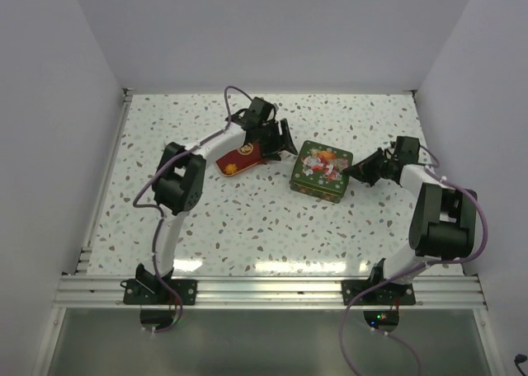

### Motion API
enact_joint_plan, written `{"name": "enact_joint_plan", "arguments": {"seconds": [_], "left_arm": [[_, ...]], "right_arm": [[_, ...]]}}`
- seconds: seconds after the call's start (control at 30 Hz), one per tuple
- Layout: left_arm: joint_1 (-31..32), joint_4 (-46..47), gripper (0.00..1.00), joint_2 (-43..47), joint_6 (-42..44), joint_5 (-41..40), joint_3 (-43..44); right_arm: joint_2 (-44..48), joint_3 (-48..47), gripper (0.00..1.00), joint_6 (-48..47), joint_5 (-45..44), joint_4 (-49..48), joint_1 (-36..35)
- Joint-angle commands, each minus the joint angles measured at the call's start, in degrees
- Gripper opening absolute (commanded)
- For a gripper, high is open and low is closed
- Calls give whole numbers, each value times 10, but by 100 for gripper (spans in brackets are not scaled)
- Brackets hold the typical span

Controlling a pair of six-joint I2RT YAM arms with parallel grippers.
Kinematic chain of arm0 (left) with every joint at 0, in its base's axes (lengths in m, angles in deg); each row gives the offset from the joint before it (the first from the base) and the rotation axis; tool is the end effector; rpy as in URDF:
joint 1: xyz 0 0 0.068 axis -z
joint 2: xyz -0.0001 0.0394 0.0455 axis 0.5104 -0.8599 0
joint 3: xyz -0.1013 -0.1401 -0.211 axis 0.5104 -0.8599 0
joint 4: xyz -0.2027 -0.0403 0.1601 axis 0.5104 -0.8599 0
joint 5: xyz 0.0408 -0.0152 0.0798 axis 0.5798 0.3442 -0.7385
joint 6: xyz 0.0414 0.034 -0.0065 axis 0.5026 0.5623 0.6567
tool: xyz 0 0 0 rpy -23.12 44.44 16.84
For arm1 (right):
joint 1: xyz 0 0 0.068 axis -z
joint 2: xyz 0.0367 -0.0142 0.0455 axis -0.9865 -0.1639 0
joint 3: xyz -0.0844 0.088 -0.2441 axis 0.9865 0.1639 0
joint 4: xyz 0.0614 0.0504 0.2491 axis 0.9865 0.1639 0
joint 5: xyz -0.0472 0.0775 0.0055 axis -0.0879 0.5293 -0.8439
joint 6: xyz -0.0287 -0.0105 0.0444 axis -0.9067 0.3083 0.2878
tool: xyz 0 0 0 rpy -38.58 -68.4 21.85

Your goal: Pack the cookies

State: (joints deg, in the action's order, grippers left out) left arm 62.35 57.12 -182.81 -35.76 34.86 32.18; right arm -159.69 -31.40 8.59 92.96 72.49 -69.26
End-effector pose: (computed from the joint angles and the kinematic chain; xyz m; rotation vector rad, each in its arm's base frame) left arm 0.4224 -0.2759 0.1891 -0.1507 2.6721 -0.9898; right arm 0.3094 -0.0409 0.1716 1.0797 2.3222 1.0504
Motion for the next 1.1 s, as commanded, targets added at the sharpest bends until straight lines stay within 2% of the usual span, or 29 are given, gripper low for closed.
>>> {"name": "enact_joint_plan", "arguments": {"seconds": [0.0, 0.37, 0.43, 0.47, 0.57, 0.67, 0.8, 0.87, 0.97, 1.07], "left_arm": [[-12, 9, 70, 61, 8, -25, -14], [-86, 5, 72, 227, 39, -130, -106], [-99, 1, 73, 251, 48, -157, -134], [-104, 0, 73, 280, 52, -169, -146], [-123, -1, 73, 347, 69, -221, -202], [-146, -2, 74, 418, 83, -296, -271], [-169, 5, 75, 504, 107, -402, -361], [-172, 16, 77, 557, 120, -492, -426], [-177, 102, 79, 639, 172, -552, -555], [-180, 216, 81, 723, 217, -582, -694]], "right_arm": [[19, -22, 0, -22, -40, 46, 4], [120, -163, 1, -44, -47, 170, 0], [136, -184, 11, -37, -42, 186, -1], [152, -205, 25, -28, -35, 190, -4], [162, -270, 42, -22, -27, 240, -18], [178, -323, 51, -9, -10, 268, -49], [211, -383, 58, -13, -4, 328, -62], [224, -426, 60, -2, 10, 349, -66], [238, -496, 67, 38, 34, 347, -74], [229, -597, 75, 18, 49, 385, -74]]}}
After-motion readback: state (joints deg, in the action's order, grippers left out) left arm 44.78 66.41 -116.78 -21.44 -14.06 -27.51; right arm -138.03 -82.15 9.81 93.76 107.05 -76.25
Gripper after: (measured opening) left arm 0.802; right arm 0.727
